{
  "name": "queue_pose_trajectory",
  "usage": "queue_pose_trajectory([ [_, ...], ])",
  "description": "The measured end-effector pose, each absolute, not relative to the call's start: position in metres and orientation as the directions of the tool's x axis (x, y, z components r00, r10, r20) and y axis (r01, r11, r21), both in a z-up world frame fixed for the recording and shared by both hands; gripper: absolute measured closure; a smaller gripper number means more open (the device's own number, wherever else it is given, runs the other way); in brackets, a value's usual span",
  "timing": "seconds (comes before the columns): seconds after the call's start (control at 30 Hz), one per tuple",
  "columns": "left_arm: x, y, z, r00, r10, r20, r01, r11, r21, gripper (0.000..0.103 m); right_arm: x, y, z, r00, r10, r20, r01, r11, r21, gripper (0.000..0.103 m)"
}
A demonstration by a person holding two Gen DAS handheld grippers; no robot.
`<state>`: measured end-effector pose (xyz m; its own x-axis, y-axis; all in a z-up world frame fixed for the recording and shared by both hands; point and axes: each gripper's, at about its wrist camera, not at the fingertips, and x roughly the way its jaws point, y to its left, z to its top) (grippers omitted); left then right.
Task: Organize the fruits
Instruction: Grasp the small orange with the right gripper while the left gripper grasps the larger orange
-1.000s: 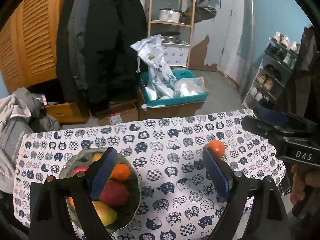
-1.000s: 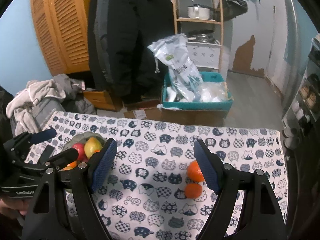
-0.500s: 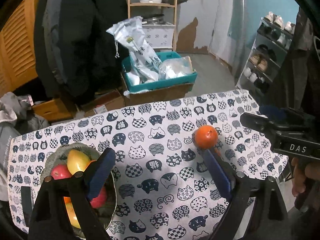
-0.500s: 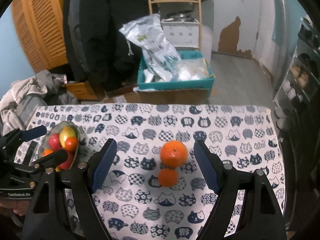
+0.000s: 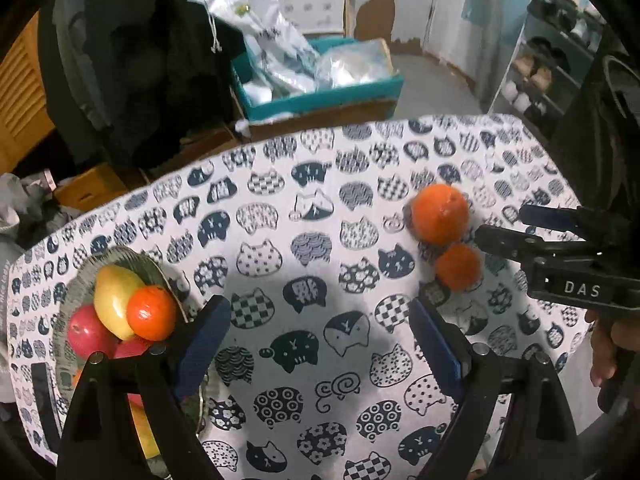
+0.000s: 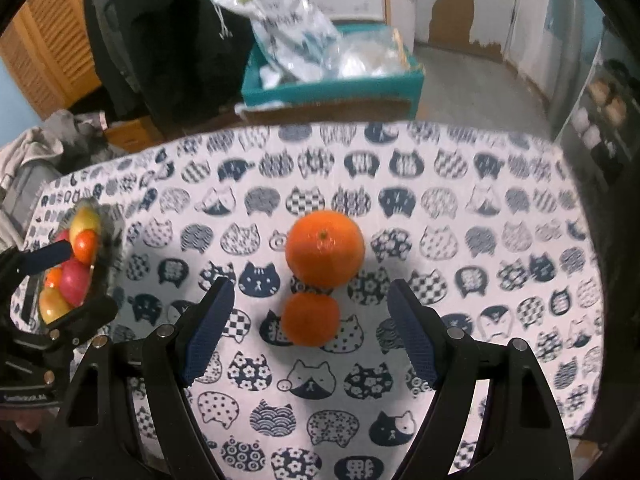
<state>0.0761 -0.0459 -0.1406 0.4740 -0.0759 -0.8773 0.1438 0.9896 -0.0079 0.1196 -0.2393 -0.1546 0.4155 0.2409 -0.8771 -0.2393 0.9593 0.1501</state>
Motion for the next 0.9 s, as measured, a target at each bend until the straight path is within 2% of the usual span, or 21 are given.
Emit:
queue_pose_trajectory([
  [0.23, 0.080, -0.045, -0.162, 0.436, -0.080, -0.896, 0.144, 0.989, -0.019, 0.011, 0.129, -0.241, -0.195, 0.343, 0.246, -0.906, -0.214, 0.960, 0.180, 0.024],
  [0.63, 0.084, -0.046, -0.178, 0.395, -0.086, -0.914, 0.136, 0.990, -0.034, 0.011, 0.129, -0.231, -0.223, 0.305, 0.219, -0.927, -0.244, 0.959, 0.146, 0.025],
  [0.83, 0.085, -0.047, -0.179, 0.391, -0.088, -0.916, 0.134, 0.990, -0.038, 0.011, 0.132, -0.229, -0.230, 0.286, 0.232, -0.930, -0.257, 0.953, 0.159, 0.043],
  [0.9, 0.086, -0.048, -0.179, 0.391, -0.090, -0.916, 0.133, 0.990, -0.041, 0.011, 0.132, -0.227, -0.232, 0.283, 0.236, -0.930, -0.264, 0.951, 0.161, 0.053],
])
